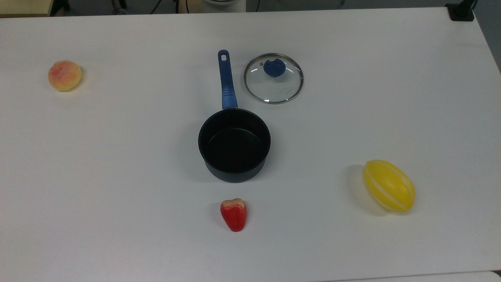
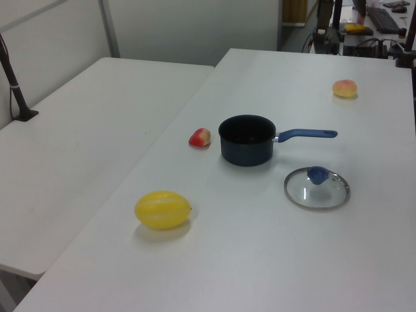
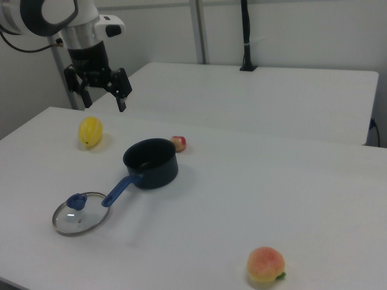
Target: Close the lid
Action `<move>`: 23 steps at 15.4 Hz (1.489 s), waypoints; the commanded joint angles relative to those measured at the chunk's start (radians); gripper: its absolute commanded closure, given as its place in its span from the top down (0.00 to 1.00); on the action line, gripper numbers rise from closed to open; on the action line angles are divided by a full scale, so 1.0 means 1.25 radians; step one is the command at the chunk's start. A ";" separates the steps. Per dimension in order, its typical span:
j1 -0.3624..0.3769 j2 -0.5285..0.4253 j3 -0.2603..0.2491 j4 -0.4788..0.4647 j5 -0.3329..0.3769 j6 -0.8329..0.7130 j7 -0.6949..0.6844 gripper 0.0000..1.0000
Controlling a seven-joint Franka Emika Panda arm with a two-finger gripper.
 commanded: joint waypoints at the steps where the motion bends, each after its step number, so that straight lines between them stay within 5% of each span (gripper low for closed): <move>1: 0.007 -0.011 0.013 -0.030 0.006 0.013 -0.003 1.00; 14: -0.004 -0.016 0.020 -0.039 0.020 -0.032 0.028 1.00; 23: -0.010 -0.018 0.167 -0.074 0.020 -0.197 0.111 1.00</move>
